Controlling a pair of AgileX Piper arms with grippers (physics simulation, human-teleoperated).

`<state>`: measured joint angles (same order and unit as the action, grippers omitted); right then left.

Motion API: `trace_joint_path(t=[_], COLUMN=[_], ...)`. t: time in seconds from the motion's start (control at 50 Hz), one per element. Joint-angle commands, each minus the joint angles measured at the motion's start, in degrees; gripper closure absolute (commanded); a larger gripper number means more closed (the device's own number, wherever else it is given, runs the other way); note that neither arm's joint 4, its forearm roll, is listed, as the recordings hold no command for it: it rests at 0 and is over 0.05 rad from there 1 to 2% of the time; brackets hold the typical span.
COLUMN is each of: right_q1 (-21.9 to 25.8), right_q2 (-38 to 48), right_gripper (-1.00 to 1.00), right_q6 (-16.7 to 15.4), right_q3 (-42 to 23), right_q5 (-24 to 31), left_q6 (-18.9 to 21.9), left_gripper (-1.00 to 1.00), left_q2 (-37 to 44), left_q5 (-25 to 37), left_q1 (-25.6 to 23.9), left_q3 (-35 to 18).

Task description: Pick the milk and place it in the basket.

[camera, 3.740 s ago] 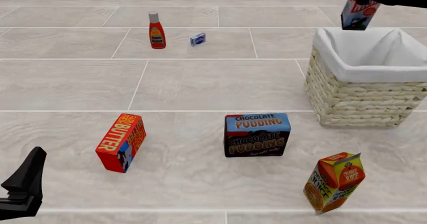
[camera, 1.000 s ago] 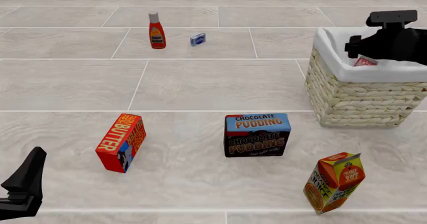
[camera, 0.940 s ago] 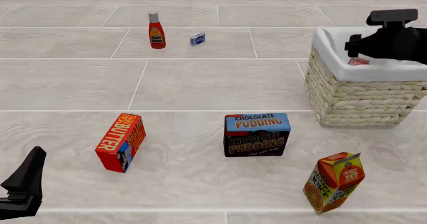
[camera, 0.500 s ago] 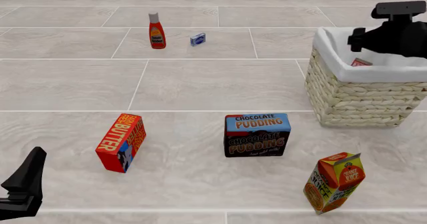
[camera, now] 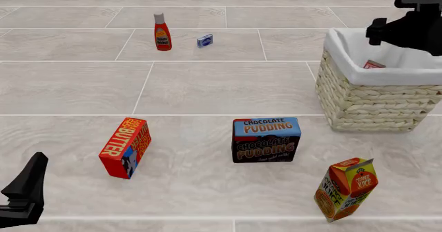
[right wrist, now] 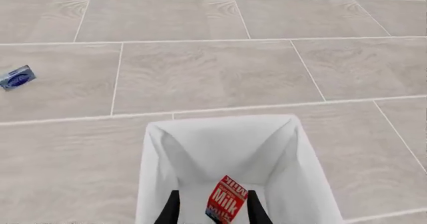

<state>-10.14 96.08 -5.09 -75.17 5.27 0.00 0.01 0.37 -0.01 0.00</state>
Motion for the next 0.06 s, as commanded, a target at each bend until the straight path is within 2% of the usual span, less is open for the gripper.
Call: trace_joint_path(t=[0.02,0.06], right_q1=[0.67,0.77], right_q2=[-3.5,-3.81], right_gripper=[-1.0,-1.0], right_q6=[0.55,0.73], right_q3=[2.58,2.79], right_q5=[-0.82,-0.9], left_q6=[-0.01,0.0], left_gripper=[-1.0,-1.0], left_q2=[0.0,0.0], left_q5=[0.0,0.01], left_q1=[0.0,0.01], left_q3=[0.0,0.0])
